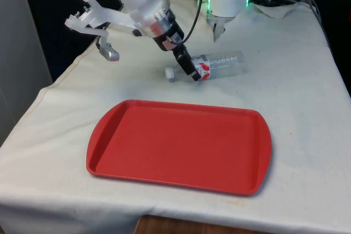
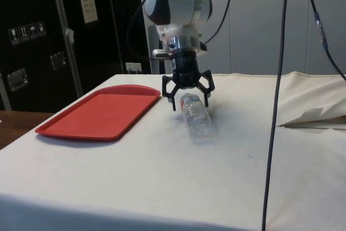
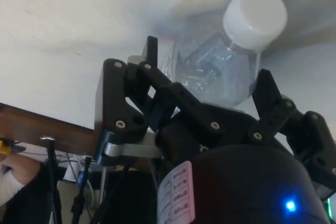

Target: Place the bottle upright on the tray.

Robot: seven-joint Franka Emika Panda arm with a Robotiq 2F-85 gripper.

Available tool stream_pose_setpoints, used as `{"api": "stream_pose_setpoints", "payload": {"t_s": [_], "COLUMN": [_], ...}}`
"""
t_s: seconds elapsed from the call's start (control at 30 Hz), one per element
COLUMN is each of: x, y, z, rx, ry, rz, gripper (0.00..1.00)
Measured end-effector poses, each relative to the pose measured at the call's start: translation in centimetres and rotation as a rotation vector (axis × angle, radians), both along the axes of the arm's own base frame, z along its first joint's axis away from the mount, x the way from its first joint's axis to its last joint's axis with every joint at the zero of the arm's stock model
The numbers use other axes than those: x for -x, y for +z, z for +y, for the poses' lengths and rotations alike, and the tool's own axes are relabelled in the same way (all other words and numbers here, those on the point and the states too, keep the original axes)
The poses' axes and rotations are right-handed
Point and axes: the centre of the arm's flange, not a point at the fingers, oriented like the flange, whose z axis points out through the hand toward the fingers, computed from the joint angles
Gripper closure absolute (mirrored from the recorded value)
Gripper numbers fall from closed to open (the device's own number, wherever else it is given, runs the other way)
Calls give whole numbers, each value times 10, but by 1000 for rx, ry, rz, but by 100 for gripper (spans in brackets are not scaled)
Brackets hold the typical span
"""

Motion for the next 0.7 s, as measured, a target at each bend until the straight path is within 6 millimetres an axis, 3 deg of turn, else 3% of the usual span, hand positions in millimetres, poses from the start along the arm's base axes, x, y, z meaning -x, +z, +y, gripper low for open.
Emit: {"api": "stream_pose_setpoints", "payload": {"t_s": [0.63, 0.7], "x": [3, 3], "y": [-3, -3], "z": [-2, -2], "rx": [-25, -26], "ry": [-26, -26], "rz": [13, 14], "gripper": [0, 5]}}
